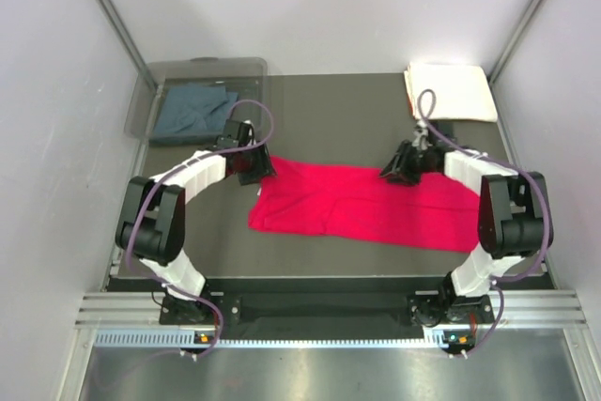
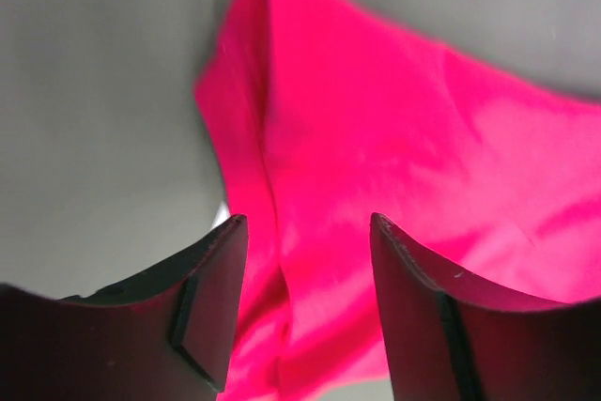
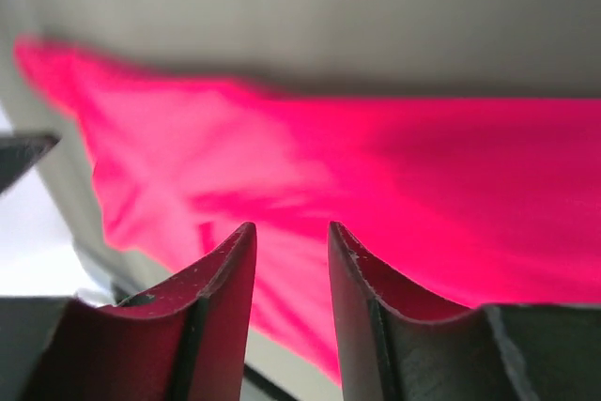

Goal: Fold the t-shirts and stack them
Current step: Fold the tshirt

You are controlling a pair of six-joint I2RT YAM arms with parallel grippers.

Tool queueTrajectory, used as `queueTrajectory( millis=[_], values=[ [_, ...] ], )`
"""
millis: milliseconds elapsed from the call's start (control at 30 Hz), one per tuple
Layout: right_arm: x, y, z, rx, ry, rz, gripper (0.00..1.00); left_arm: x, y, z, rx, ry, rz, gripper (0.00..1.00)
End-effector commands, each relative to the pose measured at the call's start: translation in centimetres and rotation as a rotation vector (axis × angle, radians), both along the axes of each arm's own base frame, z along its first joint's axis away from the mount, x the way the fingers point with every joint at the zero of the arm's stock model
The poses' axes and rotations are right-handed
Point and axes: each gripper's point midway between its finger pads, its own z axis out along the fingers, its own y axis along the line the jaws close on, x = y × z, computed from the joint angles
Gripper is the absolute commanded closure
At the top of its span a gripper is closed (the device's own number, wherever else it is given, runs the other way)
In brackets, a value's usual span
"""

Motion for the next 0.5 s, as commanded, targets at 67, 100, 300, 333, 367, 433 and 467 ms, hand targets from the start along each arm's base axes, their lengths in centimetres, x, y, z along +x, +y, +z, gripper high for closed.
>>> queueTrajectory(
  millis=[67,100,300,333,367,433,467],
  values=[
    [2.1,-9.1,1.0,-0.125,-0.029,-0.157,0.60,5.6,0.5,2.0,0.078,-0.194,-0.016,0.47],
    [2.2,-10.3,0.9,-0.144,-0.028,-0.183,0.59,5.9,0.5,2.1,0.080,-0.208,-0.017,0.48],
    [2.8,-17.1,0.5,-0.217,-0.017,-0.328,0.59,7.6,-0.1,1.1,0.091,-0.215,-0.052,0.48],
    [2.9,-17.9,0.4,-0.229,-0.014,-0.343,0.60,7.8,-0.1,1.0,0.091,-0.216,-0.055,0.49],
    [3.0,-19.0,0.3,-0.236,-0.015,-0.368,0.60,8.0,-0.1,0.4,0.096,-0.210,-0.057,0.50],
    [3.3,-20.2,0.1,-0.254,-0.014,-0.386,0.61,8.2,-0.2,0.0,0.094,-0.205,-0.061,0.56],
    [3.4,-20.9,0.1,-0.258,-0.012,-0.401,0.61,8.4,-0.3,-0.6,0.096,-0.200,-0.066,0.58]
  ],
)
